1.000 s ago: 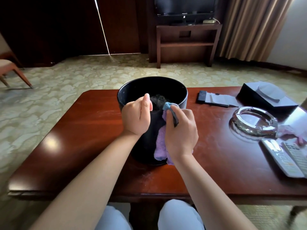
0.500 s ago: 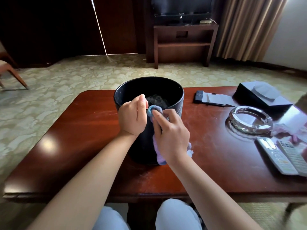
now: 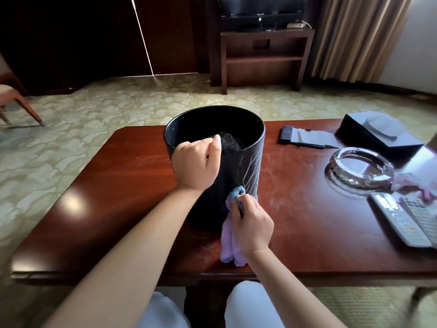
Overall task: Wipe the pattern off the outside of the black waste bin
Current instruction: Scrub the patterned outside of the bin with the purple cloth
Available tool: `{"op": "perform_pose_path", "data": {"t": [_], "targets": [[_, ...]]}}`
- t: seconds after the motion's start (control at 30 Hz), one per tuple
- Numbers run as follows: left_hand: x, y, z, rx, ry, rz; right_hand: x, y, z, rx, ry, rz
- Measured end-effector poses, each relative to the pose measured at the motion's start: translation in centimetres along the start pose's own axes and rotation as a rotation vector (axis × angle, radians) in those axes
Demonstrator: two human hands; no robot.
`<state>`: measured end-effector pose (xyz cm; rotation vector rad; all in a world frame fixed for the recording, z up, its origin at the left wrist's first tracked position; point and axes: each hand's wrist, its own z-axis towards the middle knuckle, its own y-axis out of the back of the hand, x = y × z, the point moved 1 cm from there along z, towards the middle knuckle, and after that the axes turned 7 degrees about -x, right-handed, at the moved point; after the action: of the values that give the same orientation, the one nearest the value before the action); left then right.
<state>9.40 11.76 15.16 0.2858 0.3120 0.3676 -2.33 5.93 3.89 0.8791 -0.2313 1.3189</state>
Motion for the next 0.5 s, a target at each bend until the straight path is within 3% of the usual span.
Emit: {"op": "perform_pose_path", "data": {"t": [0.1,0.23,0.33,0.5], "targets": [[0.0,0.0,-0.1,-0.005,-0.018,-0.001,0.4,0.6,0.5,0.037,-0.061,0.043],[0.0,0.0,-0.1,-0.013,-0.036,0.004,3.1,2.2,4.9,-0.133,-0.038,0.151],[-0.1,0.1,-0.1,-0.022,-0.056,-0.006,4.3,2.7,7.3,-0.156,-0.023,0.156],[-0.2,0.1,-0.1,-0.026,-0.067,-0.010,2.5,1.7,4.5,0.010,-0.104,0.143]]}}
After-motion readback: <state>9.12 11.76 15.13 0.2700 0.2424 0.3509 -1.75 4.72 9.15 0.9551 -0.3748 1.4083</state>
